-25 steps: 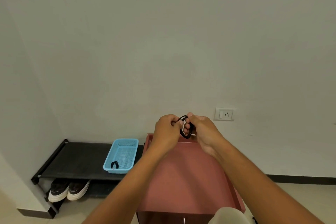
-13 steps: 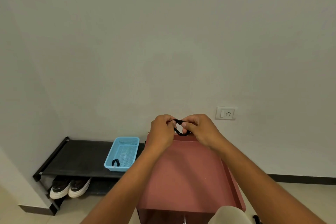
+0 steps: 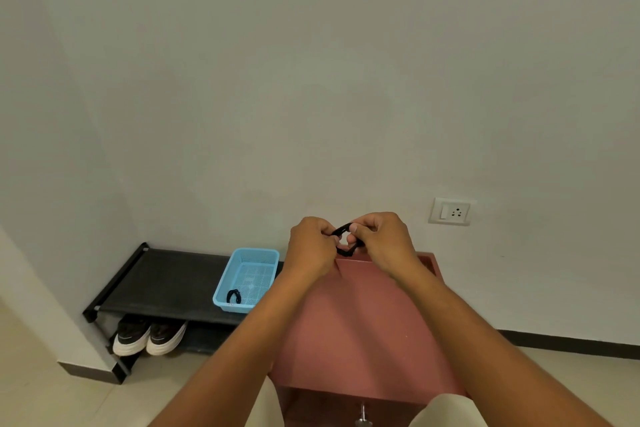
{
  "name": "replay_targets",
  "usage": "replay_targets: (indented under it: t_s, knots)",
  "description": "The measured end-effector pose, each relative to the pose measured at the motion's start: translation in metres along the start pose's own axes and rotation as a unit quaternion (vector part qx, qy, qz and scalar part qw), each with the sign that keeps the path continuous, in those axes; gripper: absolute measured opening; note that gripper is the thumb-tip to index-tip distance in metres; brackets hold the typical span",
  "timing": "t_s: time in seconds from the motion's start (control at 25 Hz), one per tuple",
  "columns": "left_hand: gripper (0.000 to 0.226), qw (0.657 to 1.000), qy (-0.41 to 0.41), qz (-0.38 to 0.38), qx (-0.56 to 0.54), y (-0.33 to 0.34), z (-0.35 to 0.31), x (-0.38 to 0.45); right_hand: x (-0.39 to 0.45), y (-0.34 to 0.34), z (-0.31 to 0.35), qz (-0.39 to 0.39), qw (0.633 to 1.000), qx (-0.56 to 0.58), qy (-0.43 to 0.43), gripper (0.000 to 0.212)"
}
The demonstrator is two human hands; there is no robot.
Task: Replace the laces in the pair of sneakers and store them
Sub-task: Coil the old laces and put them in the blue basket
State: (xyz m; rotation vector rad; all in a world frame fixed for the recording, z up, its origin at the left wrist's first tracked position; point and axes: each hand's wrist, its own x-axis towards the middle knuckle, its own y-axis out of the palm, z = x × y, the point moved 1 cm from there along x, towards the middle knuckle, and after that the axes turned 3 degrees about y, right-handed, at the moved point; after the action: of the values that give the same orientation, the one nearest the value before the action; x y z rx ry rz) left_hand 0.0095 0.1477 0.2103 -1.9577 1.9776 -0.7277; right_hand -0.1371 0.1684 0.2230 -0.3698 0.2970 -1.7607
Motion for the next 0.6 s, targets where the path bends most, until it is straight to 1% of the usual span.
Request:
replay_targets:
  t_s: [0.12,0.2,0.28,0.36,0.44,0.56,0.6]
  knots:
    - [0.011,0.989,-0.085,0.010,-0.121,-0.007,0.015,0.006,0.005,0.017,-0.007,0.010,0.999,0.018,0.024,0.017]
    - [0.009,0.964,-0.146,0.028,-0.220,-0.013,0.025,0.009,0.011,0.029,-0.016,0.021,0.999,0.005,0.037,0.017]
    - [0.009,0.942,-0.182,0.037,-0.279,-0.017,0.035,0.012,0.019,0.042,-0.023,0.035,0.998,-0.016,0.046,0.018]
    - [0.011,0.934,-0.196,0.038,-0.296,-0.019,0.049,0.018,0.026,0.055,-0.030,0.054,0.996,-0.047,0.055,0.021]
    - [0.012,0.935,-0.200,0.035,-0.291,-0.019,0.063,0.025,0.033,0.067,-0.035,0.081,0.992,-0.053,0.075,0.022]
    - [0.010,0.939,-0.199,0.028,-0.278,-0.019,0.089,0.036,0.044,0.088,-0.044,0.138,0.977,0.049,0.154,0.019]
    - [0.011,0.942,-0.194,0.023,-0.271,-0.019,0.098,0.039,0.049,0.096,-0.048,0.145,0.973,0.066,0.169,0.017]
